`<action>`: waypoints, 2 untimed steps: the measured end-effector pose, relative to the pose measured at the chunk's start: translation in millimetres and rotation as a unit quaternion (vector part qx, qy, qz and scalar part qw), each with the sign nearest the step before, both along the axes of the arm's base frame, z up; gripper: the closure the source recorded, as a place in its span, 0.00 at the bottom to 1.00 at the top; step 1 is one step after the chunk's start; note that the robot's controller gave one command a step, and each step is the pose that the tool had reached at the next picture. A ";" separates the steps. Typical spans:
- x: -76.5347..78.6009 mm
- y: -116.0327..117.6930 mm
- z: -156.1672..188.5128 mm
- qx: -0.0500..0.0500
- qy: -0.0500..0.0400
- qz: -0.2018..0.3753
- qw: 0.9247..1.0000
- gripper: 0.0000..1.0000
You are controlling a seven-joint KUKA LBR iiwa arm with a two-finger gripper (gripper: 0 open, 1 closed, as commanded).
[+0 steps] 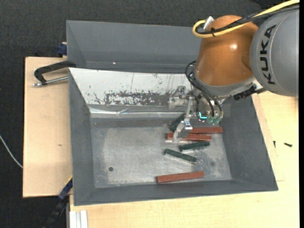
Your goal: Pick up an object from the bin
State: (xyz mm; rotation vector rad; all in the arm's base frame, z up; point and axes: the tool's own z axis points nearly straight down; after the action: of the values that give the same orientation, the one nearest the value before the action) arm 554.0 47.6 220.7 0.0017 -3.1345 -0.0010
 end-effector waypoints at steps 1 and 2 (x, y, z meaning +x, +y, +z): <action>1.6 -0.2 4.4 0.000 -0.004 0.000 1.000 0.00; 14.0 -18.0 -46.4 0.001 -0.008 0.003 1.000 0.00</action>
Offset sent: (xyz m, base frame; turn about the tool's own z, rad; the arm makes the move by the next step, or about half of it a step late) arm 0.0260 -0.0453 -0.1234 -0.0116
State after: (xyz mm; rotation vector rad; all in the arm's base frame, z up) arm 568.0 29.6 174.4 0.0106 -3.1496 -0.0026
